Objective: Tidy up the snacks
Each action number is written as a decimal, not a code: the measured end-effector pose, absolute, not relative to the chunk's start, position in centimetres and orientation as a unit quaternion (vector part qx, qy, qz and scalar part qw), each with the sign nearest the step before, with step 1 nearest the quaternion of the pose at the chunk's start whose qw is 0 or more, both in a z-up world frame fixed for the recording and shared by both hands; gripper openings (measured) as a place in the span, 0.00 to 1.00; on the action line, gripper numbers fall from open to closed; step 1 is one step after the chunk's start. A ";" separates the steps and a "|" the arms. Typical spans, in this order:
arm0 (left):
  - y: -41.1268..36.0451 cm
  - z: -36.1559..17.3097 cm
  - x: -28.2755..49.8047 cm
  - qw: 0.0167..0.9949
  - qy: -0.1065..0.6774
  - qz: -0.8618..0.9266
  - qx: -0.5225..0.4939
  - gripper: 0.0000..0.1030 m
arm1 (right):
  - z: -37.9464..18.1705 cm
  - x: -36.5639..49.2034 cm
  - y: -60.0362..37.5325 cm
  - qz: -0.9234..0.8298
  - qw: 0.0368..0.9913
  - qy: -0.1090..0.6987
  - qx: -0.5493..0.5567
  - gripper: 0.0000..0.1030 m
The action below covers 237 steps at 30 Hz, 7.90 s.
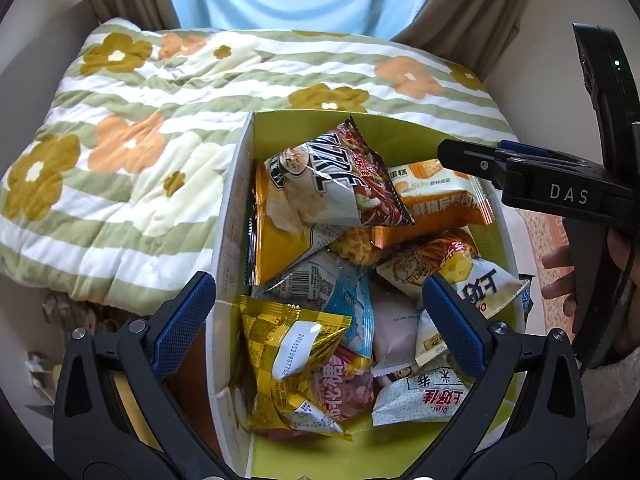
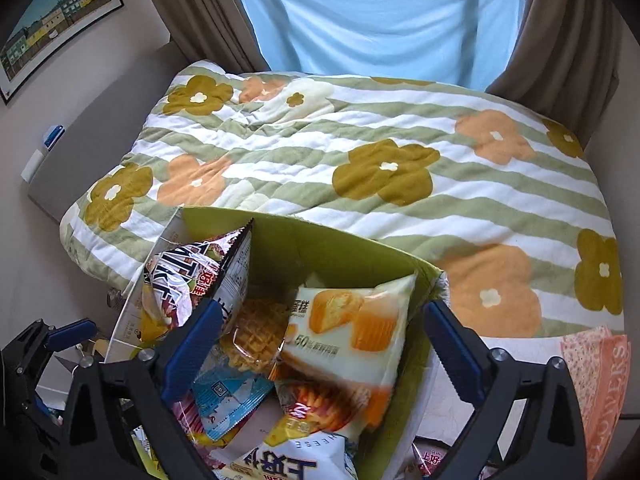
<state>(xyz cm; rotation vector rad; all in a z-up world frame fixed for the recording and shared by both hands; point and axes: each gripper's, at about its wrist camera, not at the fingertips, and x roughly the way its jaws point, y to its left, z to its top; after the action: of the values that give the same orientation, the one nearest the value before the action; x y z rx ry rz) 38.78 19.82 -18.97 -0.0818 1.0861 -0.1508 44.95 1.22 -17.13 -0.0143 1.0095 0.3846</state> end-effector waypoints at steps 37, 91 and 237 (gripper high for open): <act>7.9 -13.0 29.8 0.889 0.452 -0.058 -0.048 0.99 | -10.7 34.0 -15.2 0.172 0.885 0.432 0.024 0.98; -11.4 -33.0 35.4 0.774 0.629 -0.022 0.062 0.73 | -32.1 30.9 -23.3 0.265 0.817 0.498 -0.122 0.98; 10.6 -4.4 4.3 0.961 0.277 -0.030 -0.005 1.00 | -4.8 5.7 -13.0 0.047 0.956 0.289 0.022 0.99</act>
<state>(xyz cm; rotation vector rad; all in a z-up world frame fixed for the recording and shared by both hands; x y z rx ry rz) 4.34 10.57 -4.39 -0.0099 0.5606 -0.0599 5.74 -13.02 -4.84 0.0450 0.5876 0.0948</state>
